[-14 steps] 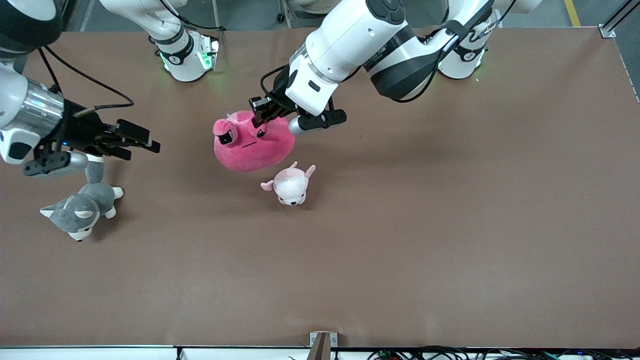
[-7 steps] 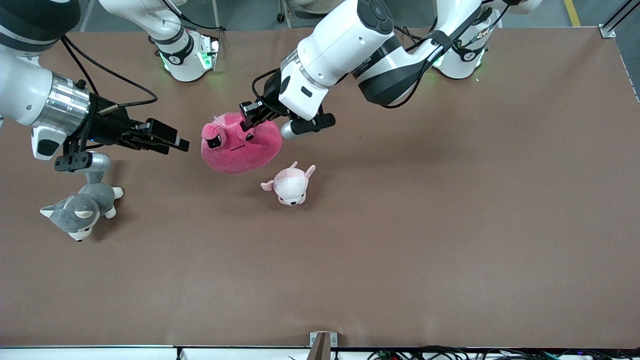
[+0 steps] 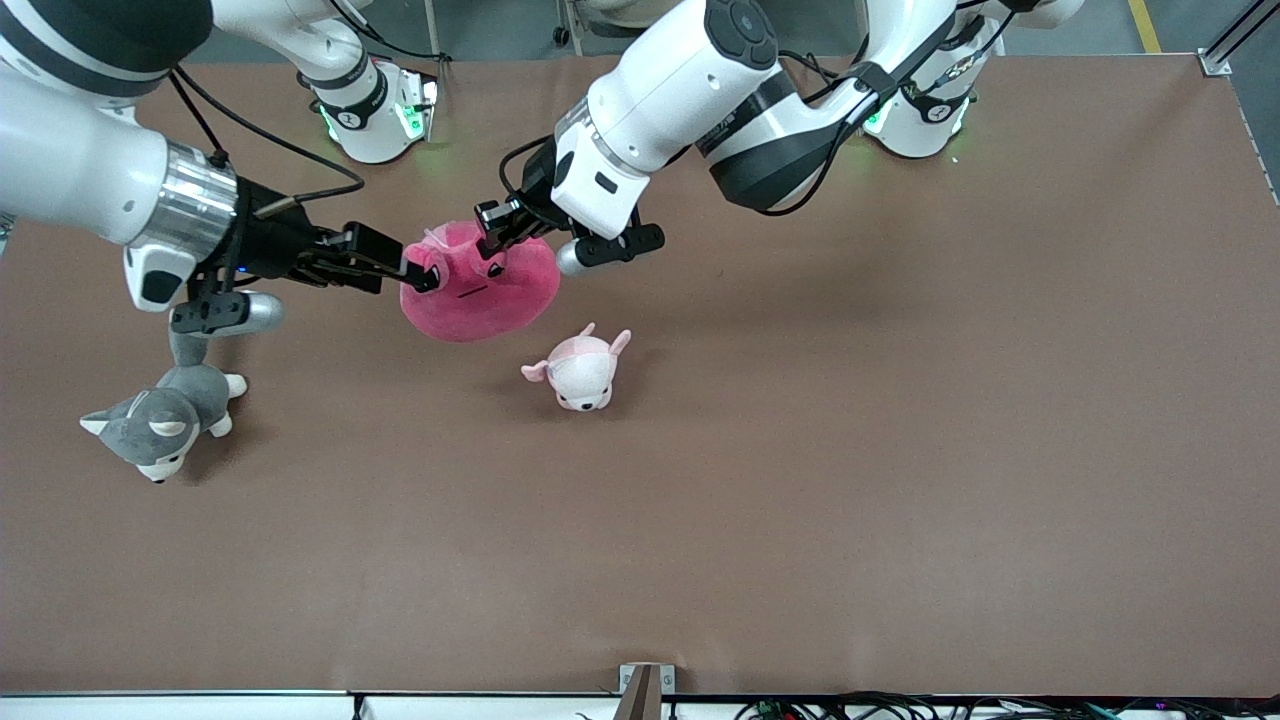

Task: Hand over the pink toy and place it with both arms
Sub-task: 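Close the right gripper on the pink plush held by the left gripper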

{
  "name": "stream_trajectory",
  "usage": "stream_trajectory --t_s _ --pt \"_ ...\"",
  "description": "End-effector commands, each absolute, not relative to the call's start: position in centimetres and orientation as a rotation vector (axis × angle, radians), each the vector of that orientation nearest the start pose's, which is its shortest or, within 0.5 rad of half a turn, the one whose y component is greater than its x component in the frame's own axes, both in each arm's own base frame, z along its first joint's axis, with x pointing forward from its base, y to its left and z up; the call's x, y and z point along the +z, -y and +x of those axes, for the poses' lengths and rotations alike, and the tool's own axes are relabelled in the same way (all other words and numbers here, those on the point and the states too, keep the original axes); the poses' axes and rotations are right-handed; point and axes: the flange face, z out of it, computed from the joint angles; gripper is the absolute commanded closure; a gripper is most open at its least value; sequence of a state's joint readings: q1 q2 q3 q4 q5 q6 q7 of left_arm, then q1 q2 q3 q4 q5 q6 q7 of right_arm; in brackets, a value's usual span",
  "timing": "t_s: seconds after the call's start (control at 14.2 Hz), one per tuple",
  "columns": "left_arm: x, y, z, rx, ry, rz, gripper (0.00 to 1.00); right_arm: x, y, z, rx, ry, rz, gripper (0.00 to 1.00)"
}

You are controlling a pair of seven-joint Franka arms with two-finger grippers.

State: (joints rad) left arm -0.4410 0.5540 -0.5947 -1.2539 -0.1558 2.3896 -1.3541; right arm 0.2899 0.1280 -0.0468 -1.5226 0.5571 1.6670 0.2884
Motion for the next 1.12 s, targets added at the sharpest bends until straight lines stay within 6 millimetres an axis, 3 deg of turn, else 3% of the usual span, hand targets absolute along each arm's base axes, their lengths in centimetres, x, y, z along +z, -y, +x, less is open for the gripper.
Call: stream_trajectory --t_s 0.0,0.28,0.49,0.56,0.77,0.91,1.05 --pt "56.3 57.6 48.3 -0.185 -0.688 2.248 0.99 59.1 -20.7 57.1 0.184 -0.119 -2.641 0.29" --pt "56.3 57.6 48.2 -0.197 -0.711 2.245 0.99 58.2 -22.7 56.3 0.194 -0.058 -2.713 0.28" --pt "56.2 57.6 48.2 -0.195 -0.709 2.247 0.99 58.0 -22.9 56.2 0.206 -0.060 -2.715 0.29" --pt "56.2 57.6 48.2 -0.195 -0.709 2.247 0.99 57.7 -22.8 56.3 0.213 -0.063 -2.719 0.34" --pt "56.3 57.5 48.3 -0.192 -0.711 2.246 0.98 56.9 -22.5 56.3 0.222 -0.054 -2.750 0.59" --pt "56.2 57.5 48.3 -0.197 -0.713 2.245 0.94 56.5 -22.4 56.2 0.235 -0.054 -2.763 0.68" --pt "56.2 57.5 48.4 -0.208 -0.742 2.237 0.89 56.4 -22.5 56.0 0.264 -0.054 -2.766 0.87"
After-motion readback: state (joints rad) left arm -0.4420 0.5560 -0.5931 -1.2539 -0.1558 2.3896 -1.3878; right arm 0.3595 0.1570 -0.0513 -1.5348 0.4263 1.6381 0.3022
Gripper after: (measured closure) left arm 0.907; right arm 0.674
